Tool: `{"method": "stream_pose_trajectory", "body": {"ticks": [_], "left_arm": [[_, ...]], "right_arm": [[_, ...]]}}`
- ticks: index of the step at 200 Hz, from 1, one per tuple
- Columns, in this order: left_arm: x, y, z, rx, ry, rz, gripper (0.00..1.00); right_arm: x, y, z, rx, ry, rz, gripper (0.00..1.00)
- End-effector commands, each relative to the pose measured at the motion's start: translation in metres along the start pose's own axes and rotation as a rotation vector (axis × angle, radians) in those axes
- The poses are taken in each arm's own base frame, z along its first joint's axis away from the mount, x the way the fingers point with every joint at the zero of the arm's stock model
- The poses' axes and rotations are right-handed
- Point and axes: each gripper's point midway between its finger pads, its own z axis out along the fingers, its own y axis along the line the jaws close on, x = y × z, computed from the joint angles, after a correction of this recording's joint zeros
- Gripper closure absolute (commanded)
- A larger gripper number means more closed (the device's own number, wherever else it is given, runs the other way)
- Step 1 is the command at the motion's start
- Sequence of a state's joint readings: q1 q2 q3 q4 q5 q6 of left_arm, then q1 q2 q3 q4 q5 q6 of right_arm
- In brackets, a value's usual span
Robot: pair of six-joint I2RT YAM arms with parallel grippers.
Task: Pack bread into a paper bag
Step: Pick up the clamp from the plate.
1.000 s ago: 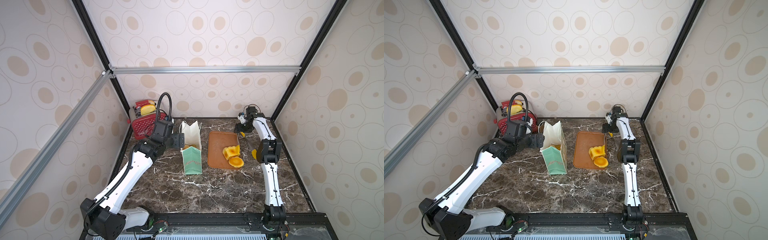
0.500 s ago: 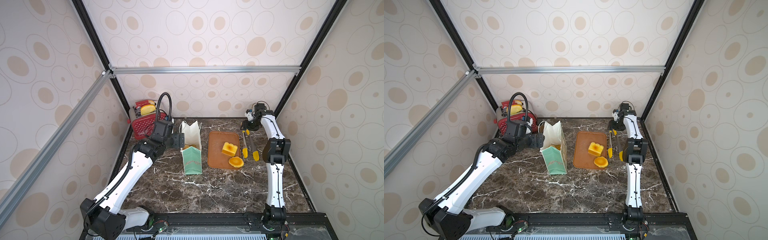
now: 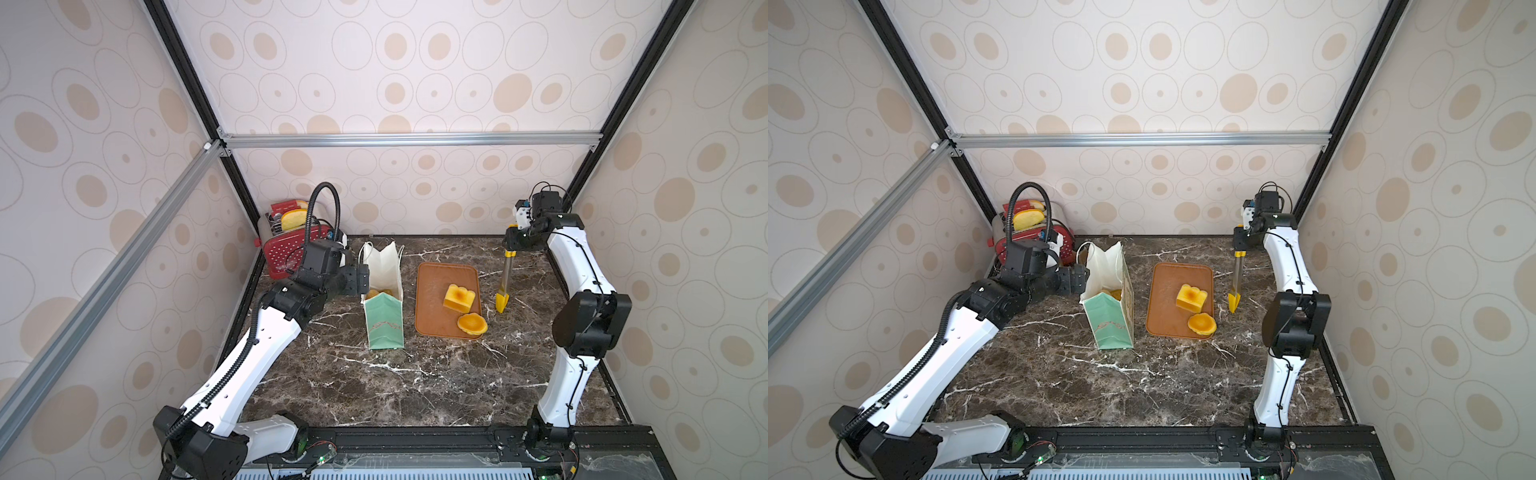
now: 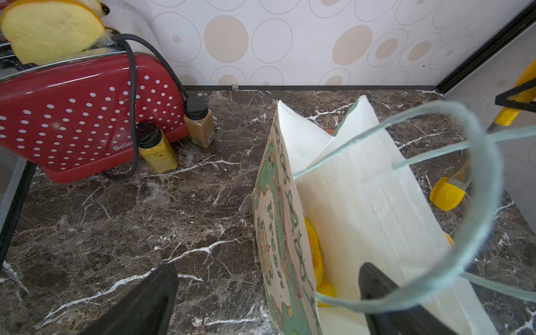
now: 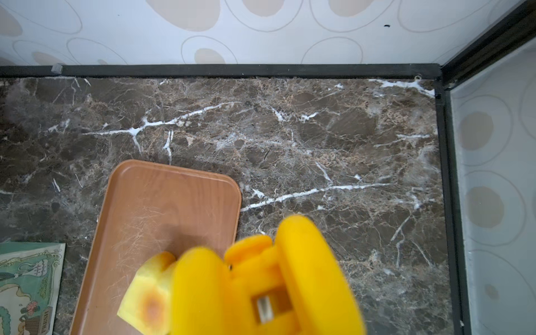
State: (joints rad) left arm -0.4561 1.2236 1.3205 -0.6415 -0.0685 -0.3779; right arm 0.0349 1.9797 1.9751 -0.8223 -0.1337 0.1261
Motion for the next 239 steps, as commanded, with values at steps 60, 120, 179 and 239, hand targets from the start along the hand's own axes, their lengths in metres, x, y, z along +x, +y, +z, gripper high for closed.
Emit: {"method": "stream_pose_trajectory", "body": {"ticks": [60, 120, 179, 239], "left_arm": [[-0.025, -0.011, -0.022, 0.068, -0.106, -0.029, 0.01], [-0.026, -0.01, -0.025, 0.074, -0.122, -0.051, 0.01], [-0.019, -0.009, -0.022, 0.067, -0.101, -0.052, 0.01], [-0.012, -0.007, -0.02, 0.064, -0.085, -0.067, 0.01]], "right_arm": [[-0.012, 0.0, -0.077, 0.076, -0.283, 0.001, 0.51], [-0.034, 0.055, -0.087, 0.025, -0.464, -0.163, 0.49], [-0.026, 0.106, -0.092, -0.005, -0.738, -0.24, 0.48], [-0.016, 0.122, -0.091, 0.023, -0.837, -0.225, 0.47]]}}
